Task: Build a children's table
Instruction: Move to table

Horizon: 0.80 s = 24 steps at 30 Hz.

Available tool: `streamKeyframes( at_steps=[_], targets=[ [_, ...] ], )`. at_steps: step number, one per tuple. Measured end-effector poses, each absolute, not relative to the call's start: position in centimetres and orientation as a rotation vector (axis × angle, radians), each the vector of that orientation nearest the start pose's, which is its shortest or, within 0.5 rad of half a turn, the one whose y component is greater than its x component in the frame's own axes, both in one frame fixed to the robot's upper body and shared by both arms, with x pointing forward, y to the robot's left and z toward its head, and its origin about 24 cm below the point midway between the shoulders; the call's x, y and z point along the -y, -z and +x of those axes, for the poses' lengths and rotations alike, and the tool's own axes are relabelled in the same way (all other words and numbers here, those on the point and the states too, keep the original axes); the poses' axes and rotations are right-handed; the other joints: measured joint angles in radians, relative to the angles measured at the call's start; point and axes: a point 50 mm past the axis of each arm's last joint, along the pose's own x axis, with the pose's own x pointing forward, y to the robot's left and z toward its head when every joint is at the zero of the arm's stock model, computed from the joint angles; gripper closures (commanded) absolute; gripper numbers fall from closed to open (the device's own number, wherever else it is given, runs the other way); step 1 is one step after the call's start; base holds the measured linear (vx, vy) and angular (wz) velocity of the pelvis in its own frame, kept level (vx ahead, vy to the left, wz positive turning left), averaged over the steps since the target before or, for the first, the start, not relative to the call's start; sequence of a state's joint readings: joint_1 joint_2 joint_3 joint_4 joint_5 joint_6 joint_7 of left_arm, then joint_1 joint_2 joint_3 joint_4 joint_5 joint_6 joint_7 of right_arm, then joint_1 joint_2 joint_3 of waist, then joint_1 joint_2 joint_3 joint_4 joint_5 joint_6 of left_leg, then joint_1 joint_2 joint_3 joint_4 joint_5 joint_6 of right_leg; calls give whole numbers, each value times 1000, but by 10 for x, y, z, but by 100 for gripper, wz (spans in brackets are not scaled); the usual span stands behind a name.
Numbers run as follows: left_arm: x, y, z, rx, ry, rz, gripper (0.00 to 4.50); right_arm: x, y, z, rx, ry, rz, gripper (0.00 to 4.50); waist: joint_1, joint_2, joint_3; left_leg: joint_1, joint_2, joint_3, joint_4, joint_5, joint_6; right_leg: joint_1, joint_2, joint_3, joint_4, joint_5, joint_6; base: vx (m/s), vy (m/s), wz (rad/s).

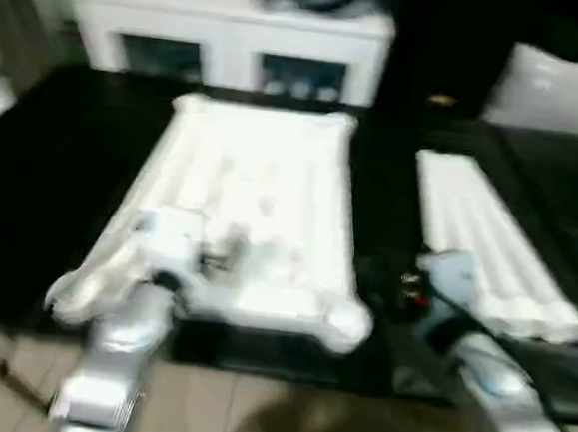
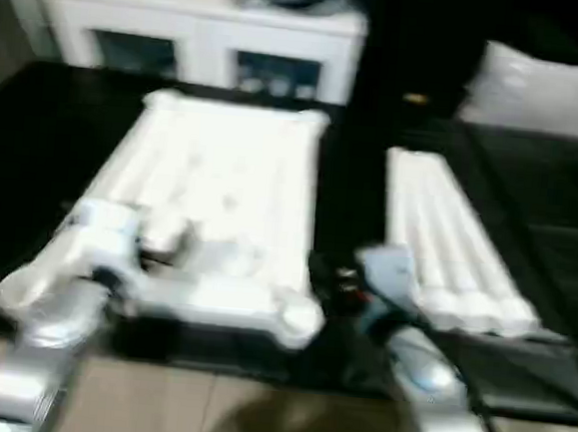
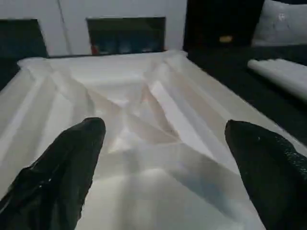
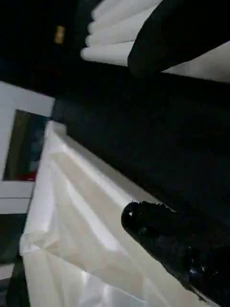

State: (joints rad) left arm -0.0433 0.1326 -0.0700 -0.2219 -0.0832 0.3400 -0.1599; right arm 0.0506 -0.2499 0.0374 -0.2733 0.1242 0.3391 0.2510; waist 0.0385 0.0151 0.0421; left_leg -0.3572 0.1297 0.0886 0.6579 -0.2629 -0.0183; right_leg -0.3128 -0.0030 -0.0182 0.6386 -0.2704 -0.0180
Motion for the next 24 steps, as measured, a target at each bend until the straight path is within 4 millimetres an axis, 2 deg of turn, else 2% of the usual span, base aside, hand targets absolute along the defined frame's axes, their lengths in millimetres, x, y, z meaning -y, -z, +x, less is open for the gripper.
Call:
streamKeyframes(
  at_steps=[1, 2, 4, 5, 6, 7, 8, 9, 10, 14, 16, 18, 24],
  targets=[
    [-144, -69, 256, -97, 246, 54, 2, 165, -63, 239, -144, -306, -104, 0, -7, 2, 1, 6, 10, -2, -2, 13, -20, 7, 3, -2, -1, -8, 7, 100, 62, 0],
    [-146, -68, 256, -100, 237, 55, 2, 160, -62, 238, -143, -330, -100, 0, -13, -2, 2, 10, 8, -4, -10, 12, -21, 6, -2, -7, -12, -9, 6, 108, 69, 0],
    [-148, -67, 255, -104, 231, 53, 2, 157, -64, 240, -134, -341, -103, 0, -20, -4, 0, 6, 2, -2, -15, 14, -13, 0, -19, -24, -21, -2, -9, 107, 71, 2],
    [-149, -68, 255, -103, 229, 52, 2, 157, -65, 241, -132, -338, -105, 0, -26, -3, -2, 4, -2, 0, -14, 12, -9, -2, -24, -24, -19, -3, -7, 94, 70, 2],
    [-150, -68, 256, -101, 226, 51, 2, 158, -65, 241, -131, -336, -108, 0, -26, 1, -7, -5, -4, 3, -10, 10, -7, -5, -26, -22, -16, 0, 1, 94, 70, 2],
    [-150, -69, 256, -100, 233, 50, 2, 160, -66, 240, -127, -341, -105, 0, -22, 6, -11, -20, -9, 3, -2, 13, -11, -18, -30, -19, -6, 3, 20, 70, 57, 3],
    [-149, -69, 257, -99, 244, 47, 2, 162, -66, 240, -120, -338, -92, 0, -19, 7, -12, -30, -13, 3, 0, 13, -12, -28, -35, -18, -1, 1, 29, 0, 0, 0],
    [-147, -69, 256, -105, 265, 42, 2, 162, -67, 240, -110, -339, -84, 0, -15, 8, -11, -34, -15, 5, 0, 15, -14, -36, -38, -18, 4, 1, 29, 0, 0, 0],
    [-145, -67, 256, -121, 291, 46, 2, 161, -68, 240, -93, -344, -84, 0, -8, 8, -10, -36, -15, 6, 0, 16, -14, -37, -39, -18, 4, 1, 30, 0, 0, 0],
    [-146, -64, 254, -156, 349, 79, 2, 160, -73, 241, -65, -381, -76, 0, 1, 12, -4, -24, -14, 8, -11, 19, -13, -27, -41, -21, -3, 1, 22, -39, -5, 1],
    [-145, -64, 254, -164, 382, 83, 2, 162, -72, 243, -90, -378, -113, 0, 0, 14, 3, -10, -12, 19, -19, 29, -15, -17, -46, -21, -3, 4, 18, -82, -6, 4],
    [-143, -67, 256, -165, 418, 71, 2, 164, -72, 244, -125, -380, -110, 0, -1, 6, 8, 0, -10, 33, -25, 29, -15, -15, -53, -20, 2, 4, 19, -80, -14, 5],
    [-133, -75, 258, -176, 583, 107, 2, 170, -80, 242, -141, -464, -123, 0, -3, 9, 11, -1, -8, 38, -26, 34, -17, -17, -55, -20, 3, 10, 17, -11, -3, 1]
  ],
)
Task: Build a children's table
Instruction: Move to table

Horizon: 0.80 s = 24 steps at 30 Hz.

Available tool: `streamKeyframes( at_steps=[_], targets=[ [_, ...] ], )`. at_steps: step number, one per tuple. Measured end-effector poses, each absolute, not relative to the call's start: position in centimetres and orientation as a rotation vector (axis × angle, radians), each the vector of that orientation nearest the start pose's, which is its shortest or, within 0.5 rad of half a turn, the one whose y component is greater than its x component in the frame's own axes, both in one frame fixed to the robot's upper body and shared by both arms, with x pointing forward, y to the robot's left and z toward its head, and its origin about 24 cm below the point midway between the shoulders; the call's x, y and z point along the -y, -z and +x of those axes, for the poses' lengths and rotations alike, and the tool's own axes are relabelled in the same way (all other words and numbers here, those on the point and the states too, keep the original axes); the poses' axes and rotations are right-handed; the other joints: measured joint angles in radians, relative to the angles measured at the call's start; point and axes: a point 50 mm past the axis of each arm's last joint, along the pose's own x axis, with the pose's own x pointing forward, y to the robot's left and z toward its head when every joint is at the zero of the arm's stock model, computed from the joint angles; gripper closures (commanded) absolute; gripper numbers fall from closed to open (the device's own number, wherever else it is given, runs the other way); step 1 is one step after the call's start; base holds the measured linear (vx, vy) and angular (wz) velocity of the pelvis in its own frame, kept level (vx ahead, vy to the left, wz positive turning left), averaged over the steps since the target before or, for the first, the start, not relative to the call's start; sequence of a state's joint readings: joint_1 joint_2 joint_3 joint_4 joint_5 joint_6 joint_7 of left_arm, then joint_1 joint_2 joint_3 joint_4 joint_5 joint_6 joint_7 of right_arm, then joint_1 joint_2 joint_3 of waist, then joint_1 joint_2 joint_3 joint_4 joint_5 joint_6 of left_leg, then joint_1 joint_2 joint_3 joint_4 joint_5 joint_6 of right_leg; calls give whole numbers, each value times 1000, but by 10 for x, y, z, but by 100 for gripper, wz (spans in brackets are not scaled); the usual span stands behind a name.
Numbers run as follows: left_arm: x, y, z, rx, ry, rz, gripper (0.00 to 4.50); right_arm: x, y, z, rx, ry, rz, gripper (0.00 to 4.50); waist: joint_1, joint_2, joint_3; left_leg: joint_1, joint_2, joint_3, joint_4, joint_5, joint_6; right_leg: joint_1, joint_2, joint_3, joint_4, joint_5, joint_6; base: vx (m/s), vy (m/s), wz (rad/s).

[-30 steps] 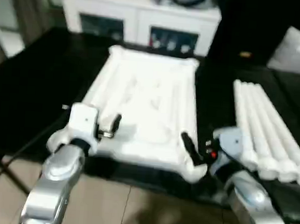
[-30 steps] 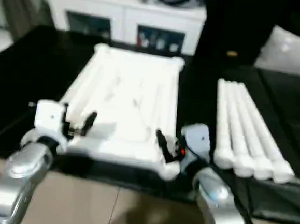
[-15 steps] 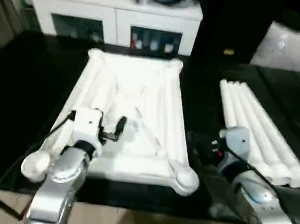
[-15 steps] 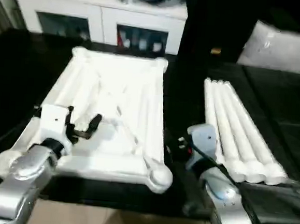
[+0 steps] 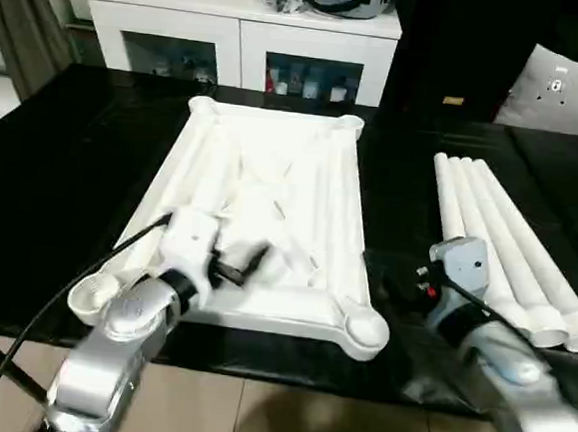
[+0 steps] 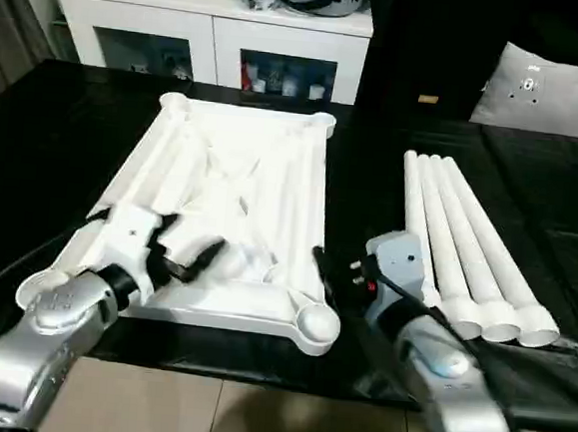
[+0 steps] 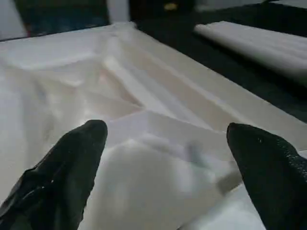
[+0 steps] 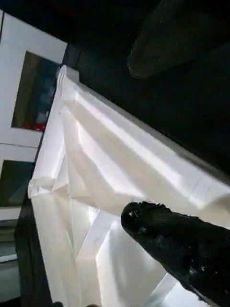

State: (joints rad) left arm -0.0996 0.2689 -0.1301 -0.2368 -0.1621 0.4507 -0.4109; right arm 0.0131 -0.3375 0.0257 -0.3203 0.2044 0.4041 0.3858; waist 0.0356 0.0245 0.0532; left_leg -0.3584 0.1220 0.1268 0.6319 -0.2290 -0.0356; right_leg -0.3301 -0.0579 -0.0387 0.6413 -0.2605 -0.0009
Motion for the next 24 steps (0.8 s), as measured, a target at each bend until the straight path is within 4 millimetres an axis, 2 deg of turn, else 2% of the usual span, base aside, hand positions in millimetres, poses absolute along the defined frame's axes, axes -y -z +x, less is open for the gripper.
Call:
streamKeyframes(
  at_steps=[4, 9, 11, 13, 14, 16, 17, 18, 19, 20, 21, 23, 24],
  targets=[
    [-131, -79, 261, -114, 524, 128, 2, 174, -77, 243, -169, -399, -131, 0, -3, 5, -2, -10, 1, 1, -3, 9, 4, -5, 0, -1, -4, 0, 1, 0, 0, 0],
    [-128, -81, 263, -77, 445, 92, 2, 176, -70, 243, -208, -291, -96, 0, -4, 5, -2, -11, 2, 1, -9, 10, 6, -8, 1, -5, -11, 1, 1, 0, 0, 0],
    [-128, -81, 263, -77, 436, 91, 2, 174, -70, 242, -204, -273, -52, 0, -7, 5, -3, -12, 7, 0, -10, 9, 5, -8, 4, -8, -12, 0, -1, 0, 0, 0],
    [-127, -80, 262, -80, 432, 91, 2, 171, -73, 242, -188, -268, -48, 0, -14, 7, -3, -12, 17, -8, -10, 13, 9, -8, 13, -18, -9, -3, -23, 3, -32, 2],
    [-128, -80, 262, -80, 429, 98, 2, 171, -75, 242, -178, -270, -48, 0, -19, 7, -3, -12, 21, -12, -10, 13, 9, -14, 17, -24, -4, -7, -42, 0, -87, 5],
    [-129, -78, 262, -84, 423, 108, 2, 169, -80, 242, -154, -285, -45, 0, -32, 1, -6, -14, 25, -13, -10, 16, 14, -16, 20, -28, 9, -14, -55, -7, -89, 4],
    [-129, -78, 262, -86, 424, 108, 2, 169, -83, 242, -144, -293, -42, 0, -31, -3, -8, -27, 22, -8, -7, 16, 46, -18, 22, -30, 4, -11, -50, -34, -95, 3],
    [-125, -78, 262, -82, 434, 102, 2, 170, -83, 242, -144, -294, -43, 0, -25, -5, -6, -29, 19, -5, 0, 12, 85, -19, 22, -31, 3, -9, -46, -34, -95, 3],
    [-121, -78, 261, -79, 449, 98, 2, 171, -83, 242, -144, -293, -44, 0, -17, -6, -5, -28, 25, -7, -6, 12, 86, -19, 29, -31, 3, -9, -38, -37, -105, -1],
    [-121, -78, 261, -77, 452, 99, 2, 172, -84, 242, -142, -292, -41, 0, -9, -6, -5, -27, 33, -9, -9, 17, 75, -19, 34, -31, 3, -12, -33, -16, -56, -4],
    [-121, -78, 261, -75, 452, 100, 2, 172, -84, 242, -142, -295, -36, 0, -5, -6, -5, -26, 35, -10, -13, 19, 68, -20, 36, -32, 3, -11, -32, -26, -90, -4],
    [-124, -78, 262, -75, 443, 114, 2, 171, -83, 241, -152, -323, -15, 0, 10, -7, -4, -19, 42, -10, -33, 35, 4, -24, 37, -32, 4, -11, -31, -11, -25, 2],
    [-124, -77, 262, -76, 439, 117, 2, 170, -83, 241, -157, -332, -12, 0, 16, -7, -4, -18, 43, -9, -36, 39, -8, -24, 36, -31, 3, -11, -31, 0, 0, 0]
  ],
)
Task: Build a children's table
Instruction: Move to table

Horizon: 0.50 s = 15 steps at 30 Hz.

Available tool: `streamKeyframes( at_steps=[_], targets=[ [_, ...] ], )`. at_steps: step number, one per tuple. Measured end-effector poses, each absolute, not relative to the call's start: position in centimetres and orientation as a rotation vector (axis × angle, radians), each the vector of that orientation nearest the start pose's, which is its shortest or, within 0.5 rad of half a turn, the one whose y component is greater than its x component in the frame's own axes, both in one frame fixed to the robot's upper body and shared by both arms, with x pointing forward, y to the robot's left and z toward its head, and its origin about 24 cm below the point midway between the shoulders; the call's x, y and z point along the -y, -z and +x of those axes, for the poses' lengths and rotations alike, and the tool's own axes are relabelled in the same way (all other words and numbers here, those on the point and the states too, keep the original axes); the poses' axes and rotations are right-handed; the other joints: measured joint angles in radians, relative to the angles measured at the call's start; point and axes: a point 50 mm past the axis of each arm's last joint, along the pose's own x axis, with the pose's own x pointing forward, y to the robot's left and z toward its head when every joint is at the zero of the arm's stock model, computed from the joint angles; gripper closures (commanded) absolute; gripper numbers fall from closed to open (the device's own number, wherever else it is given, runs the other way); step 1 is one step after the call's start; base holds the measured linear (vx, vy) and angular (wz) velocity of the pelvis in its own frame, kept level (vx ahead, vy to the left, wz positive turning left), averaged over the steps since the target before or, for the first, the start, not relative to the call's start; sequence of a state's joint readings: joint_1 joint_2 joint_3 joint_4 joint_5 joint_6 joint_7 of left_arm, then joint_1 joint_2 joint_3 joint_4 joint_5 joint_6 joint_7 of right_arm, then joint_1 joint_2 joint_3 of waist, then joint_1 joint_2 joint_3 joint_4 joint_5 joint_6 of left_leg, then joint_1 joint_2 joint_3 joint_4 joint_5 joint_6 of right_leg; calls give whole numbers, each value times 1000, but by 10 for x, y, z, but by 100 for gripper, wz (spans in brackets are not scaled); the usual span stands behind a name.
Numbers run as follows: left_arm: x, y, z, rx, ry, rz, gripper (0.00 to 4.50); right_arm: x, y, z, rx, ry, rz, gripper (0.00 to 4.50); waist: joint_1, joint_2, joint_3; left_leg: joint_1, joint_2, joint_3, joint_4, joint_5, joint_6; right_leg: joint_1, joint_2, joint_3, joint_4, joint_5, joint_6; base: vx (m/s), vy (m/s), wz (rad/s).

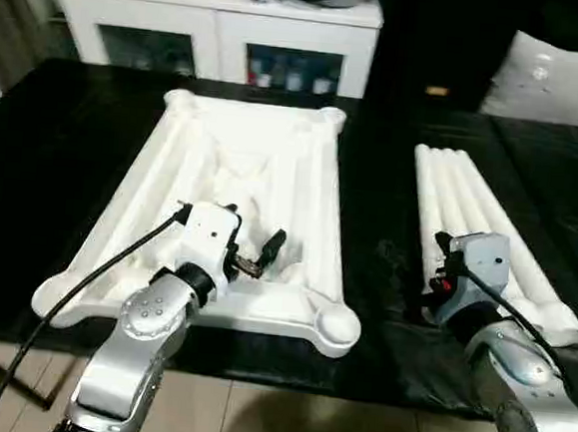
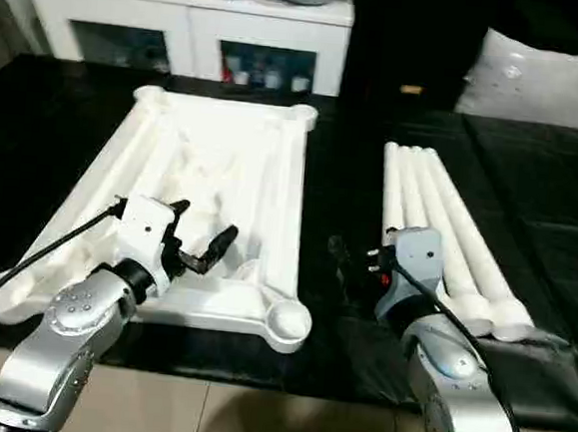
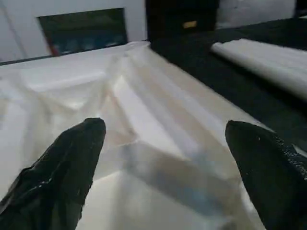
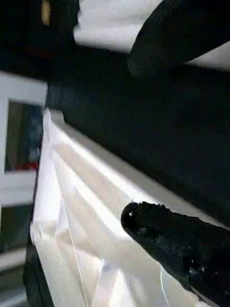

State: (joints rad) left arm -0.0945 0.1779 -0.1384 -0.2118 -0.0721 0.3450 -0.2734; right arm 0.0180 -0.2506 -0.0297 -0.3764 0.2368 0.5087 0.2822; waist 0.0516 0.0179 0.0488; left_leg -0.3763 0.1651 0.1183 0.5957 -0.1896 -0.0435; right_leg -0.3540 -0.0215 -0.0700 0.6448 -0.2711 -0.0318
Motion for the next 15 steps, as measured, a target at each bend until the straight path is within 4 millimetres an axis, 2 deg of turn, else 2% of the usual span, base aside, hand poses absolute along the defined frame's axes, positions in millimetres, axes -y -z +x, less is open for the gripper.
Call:
streamKeyframes(
  at_steps=[4, 9, 15],
  targets=[
    [-126, -77, 262, -76, 427, 124, 2, 168, -82, 241, -170, -349, 1, 0, 12, -1, 0, 3, 0, 2, -1, 6, -17, 1, -3, 3, -8, 9, 0, 0, 0, 0],
    [-127, -76, 261, -83, 426, 127, 2, 164, -85, 242, -133, -342, 15, 0, 6, -1, 0, 2, -1, 10, -1, 3, -15, 4, -6, 6, -23, 19, 5, 0, 0, 0],
    [-130, -75, 260, -92, 454, 141, 2, 163, -84, 241, -162, -400, -27, 0, 7, -1, 0, 5, -1, 13, -1, 1, -19, 6, -6, 8, -23, 22, 6, 0, 0, 0]
  ],
)
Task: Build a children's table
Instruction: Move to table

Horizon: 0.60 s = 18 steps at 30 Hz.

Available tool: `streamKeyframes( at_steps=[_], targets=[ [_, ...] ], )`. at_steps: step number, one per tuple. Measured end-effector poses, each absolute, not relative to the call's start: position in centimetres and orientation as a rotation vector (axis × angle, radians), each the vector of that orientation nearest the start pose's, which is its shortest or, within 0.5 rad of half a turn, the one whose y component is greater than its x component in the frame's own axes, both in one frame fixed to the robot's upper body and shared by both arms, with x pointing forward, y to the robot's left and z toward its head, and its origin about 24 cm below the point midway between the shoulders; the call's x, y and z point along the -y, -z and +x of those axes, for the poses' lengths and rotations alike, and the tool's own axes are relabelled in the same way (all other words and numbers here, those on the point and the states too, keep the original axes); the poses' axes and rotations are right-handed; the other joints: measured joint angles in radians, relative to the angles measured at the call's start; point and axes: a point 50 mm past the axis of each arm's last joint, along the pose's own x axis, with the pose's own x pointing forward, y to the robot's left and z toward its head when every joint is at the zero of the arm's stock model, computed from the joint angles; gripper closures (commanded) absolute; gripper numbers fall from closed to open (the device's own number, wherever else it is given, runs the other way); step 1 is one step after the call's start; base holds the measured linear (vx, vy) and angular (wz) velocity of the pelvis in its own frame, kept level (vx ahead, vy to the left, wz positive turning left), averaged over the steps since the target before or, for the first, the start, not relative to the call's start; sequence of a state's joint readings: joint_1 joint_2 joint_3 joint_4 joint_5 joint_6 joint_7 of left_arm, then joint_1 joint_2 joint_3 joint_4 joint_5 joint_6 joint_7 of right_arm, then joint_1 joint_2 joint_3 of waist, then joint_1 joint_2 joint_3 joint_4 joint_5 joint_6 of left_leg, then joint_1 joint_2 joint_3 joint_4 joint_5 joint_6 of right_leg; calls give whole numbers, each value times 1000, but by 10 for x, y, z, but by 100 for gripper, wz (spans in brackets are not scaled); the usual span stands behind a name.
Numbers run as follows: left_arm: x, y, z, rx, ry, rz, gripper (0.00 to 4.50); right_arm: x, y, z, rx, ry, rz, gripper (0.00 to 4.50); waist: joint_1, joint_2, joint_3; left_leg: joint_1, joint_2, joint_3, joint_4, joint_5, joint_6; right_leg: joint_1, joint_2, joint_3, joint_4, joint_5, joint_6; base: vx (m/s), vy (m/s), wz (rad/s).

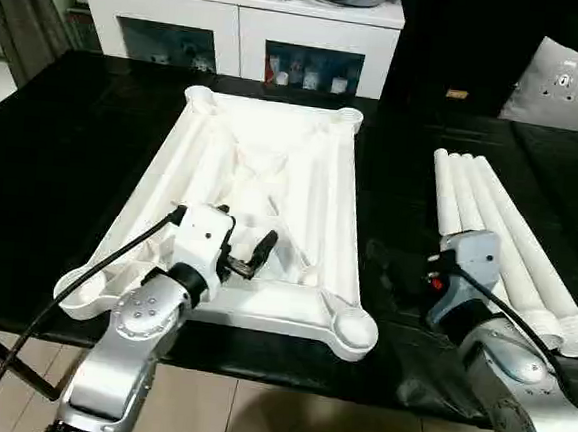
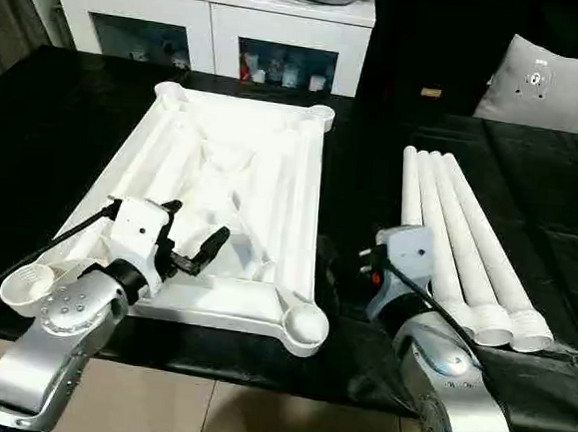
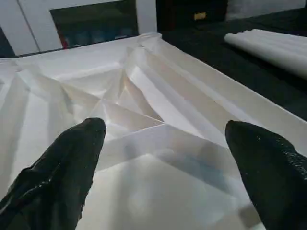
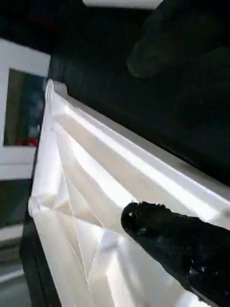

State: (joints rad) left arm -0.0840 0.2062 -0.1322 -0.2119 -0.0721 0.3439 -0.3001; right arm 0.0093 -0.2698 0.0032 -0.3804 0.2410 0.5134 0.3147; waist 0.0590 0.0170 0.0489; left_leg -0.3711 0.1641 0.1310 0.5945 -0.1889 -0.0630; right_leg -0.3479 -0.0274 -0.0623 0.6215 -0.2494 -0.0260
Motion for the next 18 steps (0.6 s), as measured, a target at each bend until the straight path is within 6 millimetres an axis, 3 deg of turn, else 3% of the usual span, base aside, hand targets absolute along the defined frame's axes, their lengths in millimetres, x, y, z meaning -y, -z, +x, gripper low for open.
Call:
streamKeyframes(
  at_steps=[10, 12, 16, 17, 18],
  targets=[
    [-130, -73, 258, -90, 440, 121, 2, 161, -78, 237, -199, -419, -12, 0, -6, -1, 1, 2, 6, 3, 0, 0, -1, 1, 4, 0, -1, 1, -1, 0, 0, 0],
    [-131, -73, 258, -91, 440, 127, 2, 160, -77, 237, -199, -422, -10, 0, -19, 0, 0, 2, 11, -5, -1, 1, -2, 4, 7, -8, -3, 2, -5, 0, 0, 0],
    [-132, -73, 258, -91, 440, 133, 2, 157, -78, 235, -198, -436, -15, 0, -55, -6, -1, 2, 13, -10, -1, 8, 20, -4, 10, -18, 26, -15, -35, -9, -75, 5],
    [-130, -73, 258, -88, 444, 125, 2, 158, -76, 235, -205, -433, -18, 0, -52, -10, 1, -5, 9, -4, 20, -7, 55, -2, 12, -24, 22, -14, -39, -31, -90, 8],
    [-127, -73, 257, -86, 454, 119, 2, 159, -75, 234, -212, -430, -21, 0, -50, -13, 3, -14, 8, 0, 58, -33, 100, 2, 13, -26, 20, -13, -42, -31, -90, 8]
  ],
)
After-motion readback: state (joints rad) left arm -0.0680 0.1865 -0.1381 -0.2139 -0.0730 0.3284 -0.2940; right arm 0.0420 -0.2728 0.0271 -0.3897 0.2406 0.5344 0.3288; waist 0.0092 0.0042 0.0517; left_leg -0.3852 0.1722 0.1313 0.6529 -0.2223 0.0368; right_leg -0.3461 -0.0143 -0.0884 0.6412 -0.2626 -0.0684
